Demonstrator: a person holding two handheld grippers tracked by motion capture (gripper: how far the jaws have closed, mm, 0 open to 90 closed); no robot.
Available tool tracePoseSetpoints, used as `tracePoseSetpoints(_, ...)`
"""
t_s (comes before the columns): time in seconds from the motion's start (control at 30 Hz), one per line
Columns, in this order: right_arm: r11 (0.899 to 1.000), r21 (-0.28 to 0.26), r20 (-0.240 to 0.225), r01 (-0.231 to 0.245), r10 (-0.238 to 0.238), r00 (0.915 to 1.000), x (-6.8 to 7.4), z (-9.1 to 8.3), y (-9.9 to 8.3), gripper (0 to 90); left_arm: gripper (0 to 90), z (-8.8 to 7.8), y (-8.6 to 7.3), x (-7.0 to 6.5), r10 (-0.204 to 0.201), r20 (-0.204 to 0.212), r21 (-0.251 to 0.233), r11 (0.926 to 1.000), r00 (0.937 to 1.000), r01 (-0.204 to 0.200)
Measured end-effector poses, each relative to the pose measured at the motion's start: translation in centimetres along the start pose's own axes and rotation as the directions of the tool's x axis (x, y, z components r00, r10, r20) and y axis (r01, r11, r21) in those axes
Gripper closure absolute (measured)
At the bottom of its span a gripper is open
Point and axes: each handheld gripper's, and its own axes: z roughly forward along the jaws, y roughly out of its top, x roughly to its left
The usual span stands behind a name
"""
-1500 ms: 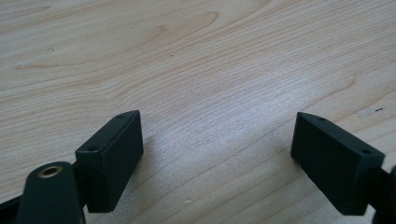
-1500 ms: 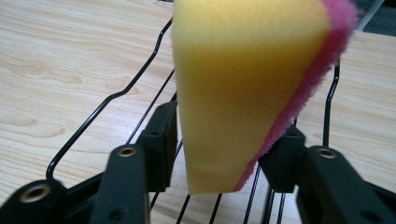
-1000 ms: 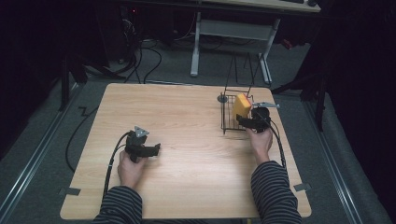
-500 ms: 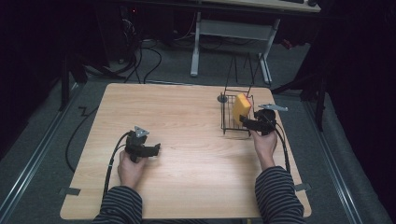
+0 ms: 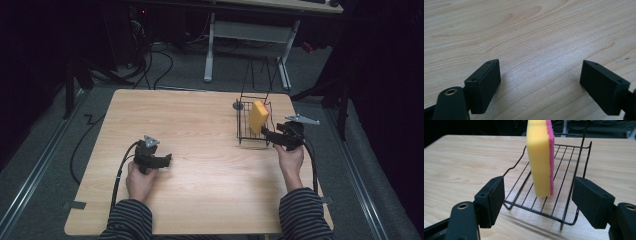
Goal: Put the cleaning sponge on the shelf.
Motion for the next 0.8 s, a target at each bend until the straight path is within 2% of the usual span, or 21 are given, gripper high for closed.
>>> tracePoseSetpoints(0.07,1.000,-0.008,-0.006,-0.002,0.002,1.0000,0.0,-0.8,0.0,27.0,17.5,0.0,0.0,0.0,0.000,0.000,0.000,1.0000,1.0000,0.000)
tracePoseSetpoints(0.2,0.998,-0.065,-0.015,-0.023,0.022,0.9997,-0.1,-2.2,-0.3,30.3,17.6,0.0,0.0,0.0,0.000,0.000,0.000,1.0000,1.0000,0.000)
tracePoseSetpoints(0.3,0.998,-0.063,-0.011,-0.020,0.019,0.9998,-0.3,-2.8,-0.4,30.5,17.6,0.0,0.0,0.0,0.000,0.000,0.000,1.0000,1.0000,0.000)
tracePoseSetpoints(0.8,0.992,-0.121,-0.016,-0.026,0.024,0.9996,-0.4,-5.6,-2.0,33.1,17.6,0.0,0.0,0.0,0.000,0.000,0.000,1.0000,1.0000,0.000)
